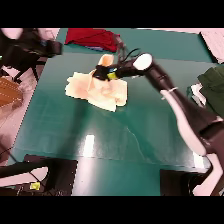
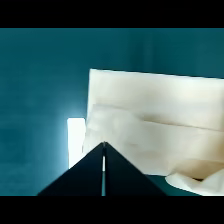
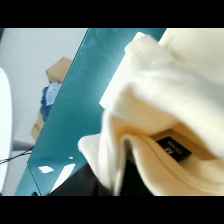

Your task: Fold the shirts.

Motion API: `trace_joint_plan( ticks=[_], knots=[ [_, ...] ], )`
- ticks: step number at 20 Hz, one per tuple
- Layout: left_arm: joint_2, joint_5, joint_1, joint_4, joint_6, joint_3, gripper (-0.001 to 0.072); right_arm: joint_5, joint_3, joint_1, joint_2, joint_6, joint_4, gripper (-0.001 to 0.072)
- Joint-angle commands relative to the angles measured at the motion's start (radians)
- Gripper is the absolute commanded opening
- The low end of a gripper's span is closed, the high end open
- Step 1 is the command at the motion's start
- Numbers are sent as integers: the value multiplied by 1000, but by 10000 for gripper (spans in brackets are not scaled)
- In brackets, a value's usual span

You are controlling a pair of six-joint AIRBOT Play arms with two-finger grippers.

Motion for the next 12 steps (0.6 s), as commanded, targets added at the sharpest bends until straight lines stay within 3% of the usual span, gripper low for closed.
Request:
trace_joint_plan(
  ticks=[1, 3, 5, 9, 11, 12],
  knots=[
    [132, -74, 36, -18, 18, -1, 23, -174, 42, 56, -163, -85, 301, 289],
    [152, -76, 36, -60, 23, -1, 23, -151, 8, 44, -216, -306, 629, 385],
    [151, -89, 37, -60, 37, -1, 23, -26, -13, 2, -220, -393, 721, 389],
    [151, -92, 37, -60, 46, -1, 23, 92, -113, -137, -98, -374, 647, 388],
    [151, -93, 37, -60, 47, -1, 23, 103, -224, -215, 19, -266, 403, 388],
    [151, -92, 36, -60, 47, -1, 23, 111, -294, -256, 80, -200, 269, 442]
  ],
)
